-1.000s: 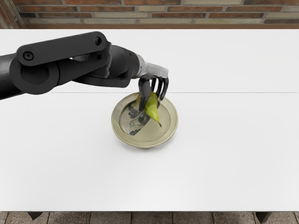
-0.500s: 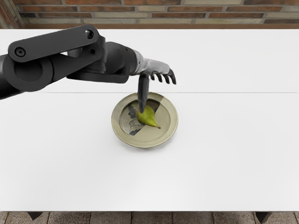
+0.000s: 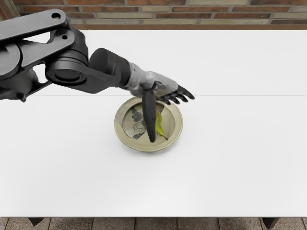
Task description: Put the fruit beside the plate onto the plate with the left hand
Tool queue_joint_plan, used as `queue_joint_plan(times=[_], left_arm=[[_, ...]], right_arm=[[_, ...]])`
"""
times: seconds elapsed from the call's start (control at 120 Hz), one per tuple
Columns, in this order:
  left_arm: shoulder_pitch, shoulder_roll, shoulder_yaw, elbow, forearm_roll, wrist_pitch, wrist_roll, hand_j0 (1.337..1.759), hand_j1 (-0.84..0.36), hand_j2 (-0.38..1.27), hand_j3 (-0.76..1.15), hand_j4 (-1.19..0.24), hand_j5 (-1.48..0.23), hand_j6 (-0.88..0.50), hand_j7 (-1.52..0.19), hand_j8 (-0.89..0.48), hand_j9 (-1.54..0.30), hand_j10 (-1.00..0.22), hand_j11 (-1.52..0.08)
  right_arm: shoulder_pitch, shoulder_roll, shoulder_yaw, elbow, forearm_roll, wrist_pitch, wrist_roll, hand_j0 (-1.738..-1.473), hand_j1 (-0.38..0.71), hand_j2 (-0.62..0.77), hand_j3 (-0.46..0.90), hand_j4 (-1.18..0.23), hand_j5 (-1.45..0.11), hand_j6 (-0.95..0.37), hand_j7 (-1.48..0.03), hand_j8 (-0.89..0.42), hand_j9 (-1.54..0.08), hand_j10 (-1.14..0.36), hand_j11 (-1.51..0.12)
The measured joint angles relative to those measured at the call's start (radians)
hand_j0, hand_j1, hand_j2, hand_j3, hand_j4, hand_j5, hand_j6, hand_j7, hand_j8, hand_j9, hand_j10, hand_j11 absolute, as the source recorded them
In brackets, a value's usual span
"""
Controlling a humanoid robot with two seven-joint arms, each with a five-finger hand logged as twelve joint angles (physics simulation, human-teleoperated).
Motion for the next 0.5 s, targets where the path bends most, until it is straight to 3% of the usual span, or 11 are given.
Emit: queue_joint_plan(times=[0.2,0.5], left_arm=[[0.245,0.026,-0.17,-0.06,-0.088,-0.021,0.0,1.658,0.31,0.01,0.0,-0.03,-0.04,-0.03,-0.04,-0.03,-0.04,-0.03,-0.04],[0.347,0.241,-0.273,-0.112,-0.369,-0.055,0.0,1.658,0.32,0.01,0.0,-0.03,-0.04,-0.03,-0.04,-0.03,-0.04,-0.03,-0.04]], right_arm=[[0.001,0.0,0.0,0.001,0.0,0.0,0.0,-1.658,-0.35,0.0,0.0,0.0,0.0,0.0,0.0,0.0,0.0,0.0,0.0],[0.003,0.0,0.001,0.001,0.0,0.0,0.0,-1.658,-0.35,0.0,0.0,0.0,0.0,0.0,0.0,0.0,0.0,0.0,0.0]])
